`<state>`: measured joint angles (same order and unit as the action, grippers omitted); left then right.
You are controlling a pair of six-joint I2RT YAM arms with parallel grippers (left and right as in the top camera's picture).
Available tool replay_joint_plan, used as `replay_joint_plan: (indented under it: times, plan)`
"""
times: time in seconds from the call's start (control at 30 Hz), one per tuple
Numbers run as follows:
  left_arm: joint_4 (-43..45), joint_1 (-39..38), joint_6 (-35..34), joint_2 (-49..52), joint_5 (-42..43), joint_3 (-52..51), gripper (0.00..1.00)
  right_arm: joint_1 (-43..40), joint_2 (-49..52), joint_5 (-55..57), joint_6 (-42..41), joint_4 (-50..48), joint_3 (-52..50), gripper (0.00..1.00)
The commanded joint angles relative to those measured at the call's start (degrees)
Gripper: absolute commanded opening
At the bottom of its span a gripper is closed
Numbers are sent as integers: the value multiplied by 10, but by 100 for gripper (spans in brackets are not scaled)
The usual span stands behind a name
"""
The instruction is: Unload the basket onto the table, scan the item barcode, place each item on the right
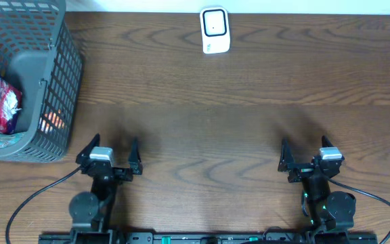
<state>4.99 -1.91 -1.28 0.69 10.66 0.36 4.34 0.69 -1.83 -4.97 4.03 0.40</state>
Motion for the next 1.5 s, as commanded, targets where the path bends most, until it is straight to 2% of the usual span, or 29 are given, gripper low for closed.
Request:
replay_joint_plan:
  times: [0.0,0.1,0.23,0.33,0.4,0.5,0.57,0.63,0.67,0.77,0.9,0.97,1.0,1.13,1.2,1.27,1.37,1.47]
  plan:
    - [83,2,-29,-5,72,-1,98,5,-3,2,3,2,-1,99]
    - [202,2,-27,-4,71,-1,98,5,-3,2,3,2,-1,99]
    - [382,2,30,10,61,11,98,5,-3,2,3,2,-1,99]
    - [400,2,77,57,44,82,98,5,-3,2,3,2,-1,99]
    - [353,2,81,110,17,160,98,5,-3,2,3,2,-1,99]
    - [175,2,101,215,6,328,97,5,-3,2,3,2,-1,99]
    - [25,2,141,300,79,456,97,5,-3,2,3,2,-1,99]
    - [-89,2,142,369,173,548,98,5,-3,2,3,2,-1,99]
    - [-125,2,148,398,183,583,98,5,-3,2,3,2,-1,99]
    - [-144,3,150,473,136,651,98,5,-3,2,3,2,-1,99]
    - [-160,3,126,556,-92,749,98,5,-3,2,3,2,-1,99]
    - [-203,10,105,613,-188,830,98,5,-3,2,3,2,-1,99]
    - [-237,16,104,642,-210,875,98,5,-3,2,3,2,-1,99]
    - [-407,68,100,763,-240,1064,98,5,-3,2,3,2,-1,99]
    - [-476,111,74,827,-241,1148,98,5,-3,2,3,2,-1,99]
    - [-493,158,63,876,-243,1189,98,5,-3,2,3,2,-1,99]
    - [-474,223,34,930,-247,1194,98,5,-3,2,3,2,-1,99]
    - [-496,262,33,977,-247,1193,98,5,-3,2,3,2,-1,99]
